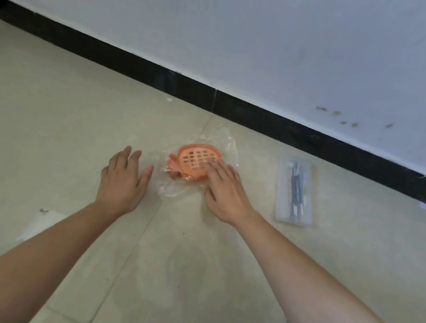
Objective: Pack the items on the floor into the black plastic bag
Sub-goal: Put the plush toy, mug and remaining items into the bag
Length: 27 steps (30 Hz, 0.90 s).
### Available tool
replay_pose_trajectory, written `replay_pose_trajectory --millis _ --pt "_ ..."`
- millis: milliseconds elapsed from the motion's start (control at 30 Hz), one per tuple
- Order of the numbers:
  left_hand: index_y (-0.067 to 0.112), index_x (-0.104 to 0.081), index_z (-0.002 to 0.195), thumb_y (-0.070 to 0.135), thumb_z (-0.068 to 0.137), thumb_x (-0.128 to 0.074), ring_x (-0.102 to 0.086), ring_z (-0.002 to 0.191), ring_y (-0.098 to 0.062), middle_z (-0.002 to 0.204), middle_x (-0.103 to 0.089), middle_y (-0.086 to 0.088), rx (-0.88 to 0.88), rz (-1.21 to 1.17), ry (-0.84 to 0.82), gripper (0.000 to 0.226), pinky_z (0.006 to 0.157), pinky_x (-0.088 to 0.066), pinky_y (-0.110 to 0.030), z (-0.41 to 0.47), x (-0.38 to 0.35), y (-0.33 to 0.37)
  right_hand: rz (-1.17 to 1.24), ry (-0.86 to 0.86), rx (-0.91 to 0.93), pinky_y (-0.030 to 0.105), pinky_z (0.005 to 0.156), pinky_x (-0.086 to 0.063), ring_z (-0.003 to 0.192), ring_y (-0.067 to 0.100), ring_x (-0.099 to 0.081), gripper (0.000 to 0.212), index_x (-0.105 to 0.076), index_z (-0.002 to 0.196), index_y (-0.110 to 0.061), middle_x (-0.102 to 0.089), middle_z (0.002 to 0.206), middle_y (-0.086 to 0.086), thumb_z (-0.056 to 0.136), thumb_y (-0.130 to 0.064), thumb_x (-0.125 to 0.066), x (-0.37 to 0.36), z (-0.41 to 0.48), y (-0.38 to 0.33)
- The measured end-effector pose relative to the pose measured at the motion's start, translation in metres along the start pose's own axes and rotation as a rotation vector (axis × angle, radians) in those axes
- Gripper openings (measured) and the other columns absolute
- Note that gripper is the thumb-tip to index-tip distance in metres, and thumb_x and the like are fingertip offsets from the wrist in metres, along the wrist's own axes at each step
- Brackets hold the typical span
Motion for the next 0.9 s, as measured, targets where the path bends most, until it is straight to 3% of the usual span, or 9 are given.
replay_pose_trajectory --millis 67,167,233,300,367,500,700,833,900 --pt "0.013 -0.03 0.15 0.053 0.097 -0.037 -0.02 0.146 -0.033 0.159 -0.023 -0.015 -0.032 -0.047 -0.013 0.066 0.113 -0.025 -0.054 0.006 -0.004 0.016 -0.021 0.178 -0.145 0.048 0.123 -0.008 0.152 0.028 -0.01 0.066 -0.027 0.154 -0.016 -0.02 0.163 0.011 0.093 -0.028 -0.047 0.011 -0.009 0.021" --pt "0.026 -0.009 0.156 0.064 0.094 -0.031 -0.001 0.151 -0.025 0.165 0.001 -0.006 -0.116 -0.036 -0.113 0.076 0.118 -0.013 -0.051 0.015 -0.011 0.044 -0.062 0.267 -0.6 0.049 0.121 0.004 0.152 0.036 0.005 0.083 -0.011 0.158 -0.019 0.003 0.165 0.016 0.092 -0.046 -0.053 0.026 -0.029 0.071" --pt "0.036 0.001 0.155 0.073 0.089 -0.028 0.009 0.151 -0.024 0.164 0.013 -0.003 -0.168 -0.011 -0.21 0.081 0.119 -0.006 -0.053 0.02 -0.019 0.064 -0.023 0.19 -0.895 0.054 0.12 0.005 0.149 0.043 0.011 0.094 -0.002 0.158 -0.021 0.014 0.163 0.02 0.089 -0.059 -0.052 0.03 -0.044 0.102" --pt "0.041 0.003 0.153 0.08 0.085 -0.026 0.011 0.15 -0.026 0.163 0.019 -0.002 -0.194 0.06 -0.335 0.084 0.118 -0.003 -0.057 0.024 -0.03 0.079 -0.026 0.02 -1.015 0.055 0.119 0.005 0.148 0.046 0.014 0.097 0.005 0.158 -0.024 0.021 0.161 0.021 0.088 -0.068 -0.045 0.023 -0.056 0.117" --pt "0.043 -0.003 0.153 0.083 0.082 -0.027 0.005 0.15 -0.029 0.163 0.018 -0.004 -0.195 0.15 -0.402 0.085 0.117 -0.008 -0.057 0.025 -0.036 0.085 -0.046 -0.074 -0.992 0.055 0.12 0.004 0.147 0.047 0.015 0.093 0.009 0.157 -0.025 0.023 0.16 0.021 0.09 -0.068 -0.04 0.011 -0.061 0.115" --pt "0.046 -0.019 0.147 0.075 0.084 -0.039 -0.019 0.14 -0.037 0.162 0.002 -0.016 -0.165 0.317 -0.368 0.072 0.109 -0.023 -0.052 0.025 -0.035 0.074 -0.061 -0.065 -0.777 0.053 0.12 0.0 0.149 0.044 0.007 0.08 0.004 0.158 -0.027 0.018 0.162 0.02 0.096 -0.053 -0.04 -0.001 -0.046 0.082" --pt "0.043 -0.031 0.139 0.078 0.075 -0.048 -0.039 0.119 -0.034 0.132 -0.047 -0.012 0.053 0.315 -0.348 0.075 0.098 -0.031 -0.045 -0.001 -0.013 0.019 -0.074 -0.13 -0.389 0.05 0.117 -0.012 0.146 0.041 -0.008 0.075 -0.009 0.157 -0.033 0.007 0.164 0.016 0.092 -0.045 -0.046 -0.014 -0.006 0.017" --pt "0.041 -0.037 0.136 0.078 0.065 -0.058 -0.043 0.116 -0.03 0.123 -0.053 -0.007 0.202 0.246 -0.306 0.083 0.096 -0.034 -0.043 -0.044 0.015 -0.033 -0.028 -0.243 -0.29 0.048 0.114 -0.019 0.144 0.041 -0.016 0.078 -0.013 0.155 -0.04 0.007 0.163 0.02 0.089 -0.049 -0.053 -0.026 0.011 -0.034" --pt "0.04 -0.042 0.134 0.075 0.063 -0.064 -0.044 0.115 -0.028 0.12 -0.051 -0.005 0.278 0.143 -0.249 0.082 0.095 -0.037 -0.041 -0.067 0.035 -0.057 -0.021 -0.284 -0.275 0.046 0.111 -0.023 0.139 0.04 -0.025 0.08 -0.018 0.153 -0.041 -0.004 0.161 0.021 0.085 -0.052 -0.058 -0.032 0.015 -0.064"
Point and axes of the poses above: each hand's wrist, its own z-axis towards the middle knuckle, its own x-axis out of the back of the hand, y = z × x, the point moved 2 cm from there along z, towards the middle knuckle
